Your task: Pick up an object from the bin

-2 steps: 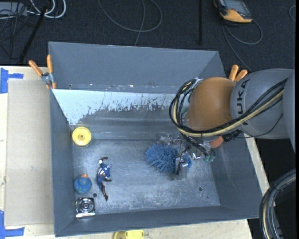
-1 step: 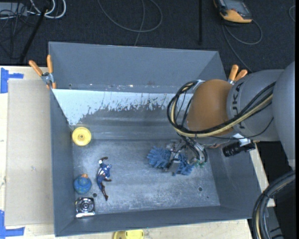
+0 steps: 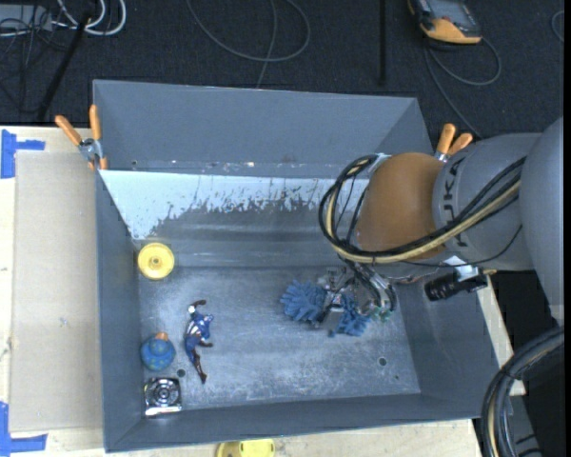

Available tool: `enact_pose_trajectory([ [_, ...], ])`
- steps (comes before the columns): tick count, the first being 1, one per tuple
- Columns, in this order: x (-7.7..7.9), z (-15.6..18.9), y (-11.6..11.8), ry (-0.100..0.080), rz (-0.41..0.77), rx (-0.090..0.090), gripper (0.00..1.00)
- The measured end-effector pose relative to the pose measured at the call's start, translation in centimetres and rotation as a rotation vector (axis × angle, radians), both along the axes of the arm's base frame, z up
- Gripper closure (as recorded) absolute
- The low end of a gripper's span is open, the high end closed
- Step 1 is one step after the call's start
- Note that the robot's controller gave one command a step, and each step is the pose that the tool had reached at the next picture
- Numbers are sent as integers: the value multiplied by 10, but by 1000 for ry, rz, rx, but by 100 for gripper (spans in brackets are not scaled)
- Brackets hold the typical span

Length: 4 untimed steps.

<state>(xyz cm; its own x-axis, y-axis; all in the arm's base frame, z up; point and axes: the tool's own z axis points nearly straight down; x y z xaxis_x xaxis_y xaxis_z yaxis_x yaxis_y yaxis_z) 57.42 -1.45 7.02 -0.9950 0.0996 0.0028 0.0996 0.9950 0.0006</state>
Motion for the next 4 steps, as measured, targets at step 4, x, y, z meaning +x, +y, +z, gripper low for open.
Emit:
enact_pose_trajectory([
  [4, 0, 47, 0, -5, 1, 0, 100],
])
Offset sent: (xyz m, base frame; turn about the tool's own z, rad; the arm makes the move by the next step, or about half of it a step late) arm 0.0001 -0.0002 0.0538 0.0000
